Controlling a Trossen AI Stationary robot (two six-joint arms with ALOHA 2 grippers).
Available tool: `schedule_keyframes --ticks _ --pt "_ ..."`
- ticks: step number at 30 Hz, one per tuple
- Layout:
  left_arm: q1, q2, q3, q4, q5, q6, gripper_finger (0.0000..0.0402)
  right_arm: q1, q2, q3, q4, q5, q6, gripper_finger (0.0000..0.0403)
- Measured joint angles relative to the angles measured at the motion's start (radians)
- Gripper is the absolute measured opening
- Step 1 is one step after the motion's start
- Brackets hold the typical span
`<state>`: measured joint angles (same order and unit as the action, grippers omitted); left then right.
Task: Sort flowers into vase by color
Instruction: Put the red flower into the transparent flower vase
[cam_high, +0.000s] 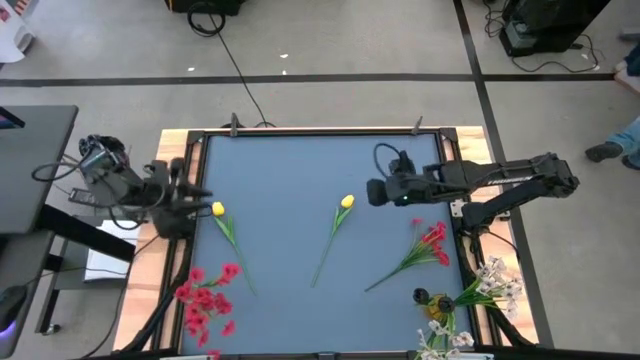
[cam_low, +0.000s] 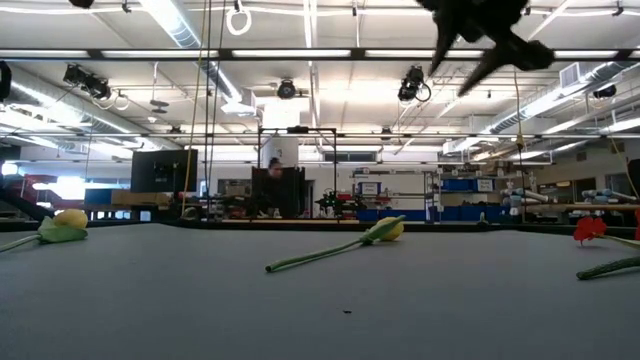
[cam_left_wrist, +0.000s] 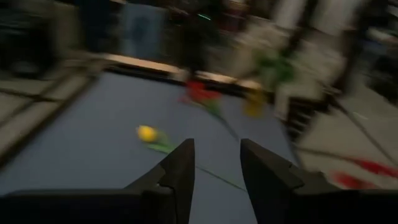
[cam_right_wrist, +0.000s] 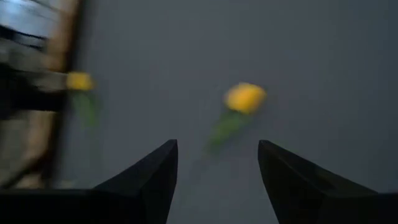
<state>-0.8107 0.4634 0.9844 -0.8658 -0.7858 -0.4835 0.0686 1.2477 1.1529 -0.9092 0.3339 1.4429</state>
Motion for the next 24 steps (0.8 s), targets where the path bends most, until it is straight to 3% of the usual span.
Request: schedule_keyframes --ticks 3,9,13,19,24 --pt "0.001 0.005 -0.001 -0.035 -0.09 -0.027 0.0133 -0.004 0.012 -0.03 -0.045 -0.078 0.013 0.0229" --pt "0.038 0.008 -0.001 -0.115 -0.101 -0.203 0.0132 -0.006 0.05 -0.117 -0.074 -0.249 0.024 0.0229" --pt "0.062 0.008 -0.017 -0.217 -0.048 -0.352 0.0122 0.009 0.095 -0.208 -0.089 -0.423 0.005 0.0229" --pt "0.064 0.008 -0.027 -0.262 -0.005 -0.404 0.0094 0.058 0.127 -0.253 -0.01 -0.612 -0.504 0.0229" --pt "0.064 0.008 -0.027 -0.263 -0.019 -0.306 0.0088 0.109 0.126 -0.253 -0.037 -0.579 -0.898 0.0229"
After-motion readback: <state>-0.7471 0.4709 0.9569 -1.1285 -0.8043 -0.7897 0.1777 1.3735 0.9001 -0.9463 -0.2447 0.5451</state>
